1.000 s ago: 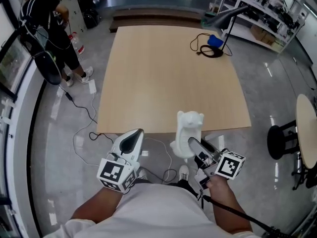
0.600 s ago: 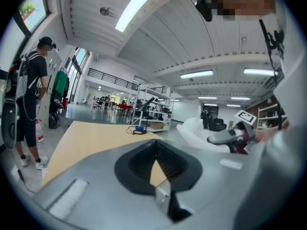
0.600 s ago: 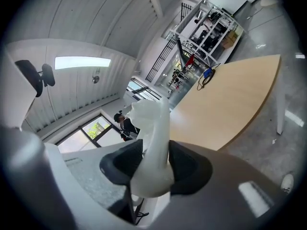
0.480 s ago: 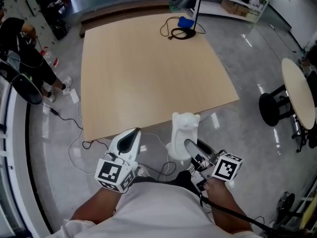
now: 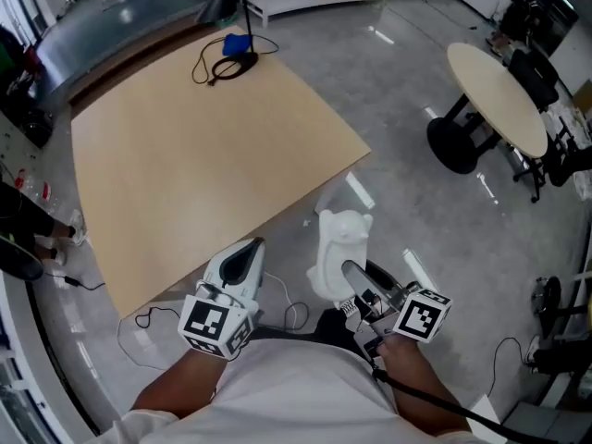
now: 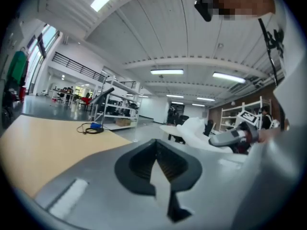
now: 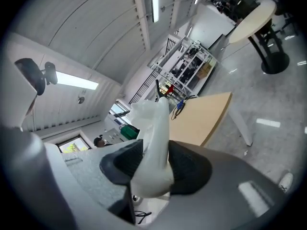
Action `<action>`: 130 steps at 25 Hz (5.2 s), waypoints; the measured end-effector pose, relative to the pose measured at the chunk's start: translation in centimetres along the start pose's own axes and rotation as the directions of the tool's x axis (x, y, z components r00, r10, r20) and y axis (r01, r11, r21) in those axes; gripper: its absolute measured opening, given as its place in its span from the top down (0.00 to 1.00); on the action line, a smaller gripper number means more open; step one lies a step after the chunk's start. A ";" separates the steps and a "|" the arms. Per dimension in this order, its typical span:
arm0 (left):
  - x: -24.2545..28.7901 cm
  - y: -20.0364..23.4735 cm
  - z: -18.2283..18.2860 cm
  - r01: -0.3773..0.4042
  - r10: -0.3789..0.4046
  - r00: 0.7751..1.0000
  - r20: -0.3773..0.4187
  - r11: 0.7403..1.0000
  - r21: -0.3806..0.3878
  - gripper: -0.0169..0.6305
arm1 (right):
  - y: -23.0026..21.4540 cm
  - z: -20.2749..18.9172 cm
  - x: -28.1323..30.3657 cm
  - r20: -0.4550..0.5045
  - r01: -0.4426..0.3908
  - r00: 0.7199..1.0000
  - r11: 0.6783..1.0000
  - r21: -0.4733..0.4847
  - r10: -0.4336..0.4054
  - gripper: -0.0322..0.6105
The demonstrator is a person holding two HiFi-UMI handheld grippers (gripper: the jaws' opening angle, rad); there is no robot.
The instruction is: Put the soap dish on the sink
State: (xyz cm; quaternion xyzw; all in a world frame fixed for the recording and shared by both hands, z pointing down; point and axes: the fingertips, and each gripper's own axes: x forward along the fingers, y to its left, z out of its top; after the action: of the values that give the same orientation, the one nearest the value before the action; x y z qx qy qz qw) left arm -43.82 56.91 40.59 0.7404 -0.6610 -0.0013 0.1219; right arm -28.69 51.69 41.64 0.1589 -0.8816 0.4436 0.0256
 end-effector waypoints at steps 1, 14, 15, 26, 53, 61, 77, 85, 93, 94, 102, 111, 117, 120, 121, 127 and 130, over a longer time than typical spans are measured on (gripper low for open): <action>1.1 -0.8 0.2 0.033 -0.033 0.999 -0.006 0.999 0.007 0.97 | -0.5 0.6 -0.8 0.026 0.016 1.000 1.000 0.004 -0.017 0.69; 12.7 -11.8 -0.1 0.421 -0.415 0.905 -0.090 0.904 0.071 0.97 | -7.1 4.5 -12.2 0.338 0.237 0.903 0.964 0.123 -0.265 0.69; 13.4 -12.9 -0.2 0.448 -0.441 0.892 -0.097 0.891 0.073 0.97 | -7.5 4.6 -13.2 0.357 0.253 0.889 0.958 0.137 -0.285 0.69; 20.5 -20.1 -1.4 0.582 -0.570 0.811 -0.134 0.810 0.074 0.97 | -12.9 5.8 -21.9 0.480 0.357 0.761 0.899 0.254 -0.437 0.70; 31.4 -30.7 1.5 0.550 -0.516 0.833 -0.201 0.814 0.187 0.97 | -23.5 18.6 -30.9 0.524 0.299 0.758 0.920 0.251 -0.389 0.70; 32.8 -30.7 -0.7 0.562 -0.515 0.821 -0.246 0.803 0.199 0.96 | -25.3 17.9 -30.9 0.501 0.312 0.757 0.905 0.288 -0.421 0.71; 43.5 -32.0 1.8 0.626 -0.590 0.775 -0.226 0.766 0.145 0.96 | -29.3 24.6 -28.7 0.502 0.343 0.727 0.881 0.326 -0.469 0.71; 49.4 -31.7 3.4 0.642 -0.612 0.763 -0.208 0.755 0.134 0.96 | -31.8 29.5 -27.6 0.518 0.346 0.709 0.876 0.335 -0.478 0.71; 54.2 -29.5 5.6 0.649 -0.626 0.760 -0.175 0.748 0.142 0.97 | -33.1 34.3 -25.0 0.539 0.361 0.696 0.880 0.309 -0.475 0.71; 54.9 -29.5 6.1 0.651 -0.629 0.759 -0.168 0.745 0.147 0.97 | -33.3 35.0 -25.0 0.544 0.367 0.691 0.880 0.301 -0.475 0.71; 59.5 -27.6 7.2 0.671 -0.651 0.742 -0.160 0.724 0.160 0.97 | -34.2 39.9 -23.5 0.592 0.362 0.660 0.886 0.289 -0.463 0.71; 62.4 -28.0 7.5 0.682 -0.665 0.731 -0.156 0.723 0.114 0.97 | -34.5 43.3 -23.6 0.616 0.336 0.648 0.894 0.297 -0.448 0.72; 63.8 -28.5 6.9 0.672 -0.653 0.739 -0.165 0.732 0.113 0.97 | -36.7 44.0 -24.2 0.606 0.342 0.652 0.890 0.301 -0.456 0.72; 64.9 -28.9 6.9 0.662 -0.643 0.748 -0.166 0.740 0.115 0.96 | -38.1 44.8 -24.6 0.599 0.347 0.656 0.888 0.301 -0.459 0.72; 65.3 -29.0 6.9 0.661 -0.641 0.749 -0.166 0.742 0.115 0.97 | -38.4 45.1 -24.7 0.599 0.345 0.657 0.889 0.301 -0.458 0.72; 67.8 -31.0 7.2 0.651 -0.632 0.758 -0.162 0.751 0.113 0.97 | -40.4 47.3 -25.4 0.588 0.327 0.679 0.899 0.293 -0.439 0.72; 69.2 -32.2 7.5 0.647 -0.630 0.761 -0.156 0.753 0.115 0.97 | -41.6 48.4 -26.0 0.574 0.327 0.692 0.899 0.292 -0.438 0.72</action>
State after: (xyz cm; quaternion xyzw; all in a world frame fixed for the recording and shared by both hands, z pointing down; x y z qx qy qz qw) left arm -4.77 -9.05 38.50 0.9279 -0.3585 0.0506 0.0888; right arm 13.19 -3.02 39.69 0.4793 -0.7457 0.4219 -0.1903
